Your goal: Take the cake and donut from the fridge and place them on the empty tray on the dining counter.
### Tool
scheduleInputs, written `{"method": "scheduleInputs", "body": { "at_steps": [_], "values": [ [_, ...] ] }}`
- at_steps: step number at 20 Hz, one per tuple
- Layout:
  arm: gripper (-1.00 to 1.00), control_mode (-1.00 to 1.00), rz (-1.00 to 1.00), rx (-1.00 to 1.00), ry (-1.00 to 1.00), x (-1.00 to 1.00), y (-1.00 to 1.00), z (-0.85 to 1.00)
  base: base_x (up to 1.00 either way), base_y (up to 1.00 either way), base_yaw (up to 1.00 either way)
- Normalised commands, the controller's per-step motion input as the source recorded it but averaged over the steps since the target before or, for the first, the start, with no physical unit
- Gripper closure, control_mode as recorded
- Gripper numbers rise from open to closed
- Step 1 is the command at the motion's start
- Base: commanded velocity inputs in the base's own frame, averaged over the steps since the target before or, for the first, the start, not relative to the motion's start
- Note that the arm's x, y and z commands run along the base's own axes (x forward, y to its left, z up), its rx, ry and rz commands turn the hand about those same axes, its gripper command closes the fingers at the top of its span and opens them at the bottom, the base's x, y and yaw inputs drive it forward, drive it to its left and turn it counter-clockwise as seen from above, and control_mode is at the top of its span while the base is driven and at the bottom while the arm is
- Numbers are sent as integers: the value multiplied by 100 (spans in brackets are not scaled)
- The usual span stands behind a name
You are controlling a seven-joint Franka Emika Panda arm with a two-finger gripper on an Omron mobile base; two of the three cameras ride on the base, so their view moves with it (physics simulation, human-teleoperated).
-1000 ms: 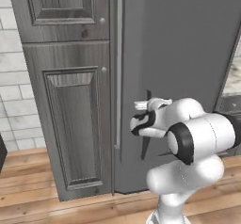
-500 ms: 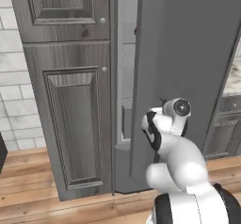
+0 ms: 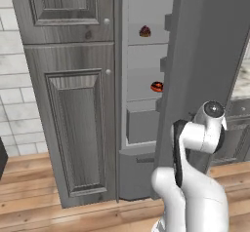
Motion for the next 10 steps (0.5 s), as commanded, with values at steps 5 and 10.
{"method": "scheduleInputs", "body": {
  "at_steps": [5,10],
  "values": [
    [100,-100,-6,3,23,-100,-72,-8,0,0,0],
    [100,-100,-6,4,21,-100,-81,-10,0,0,0]
  ]
}}
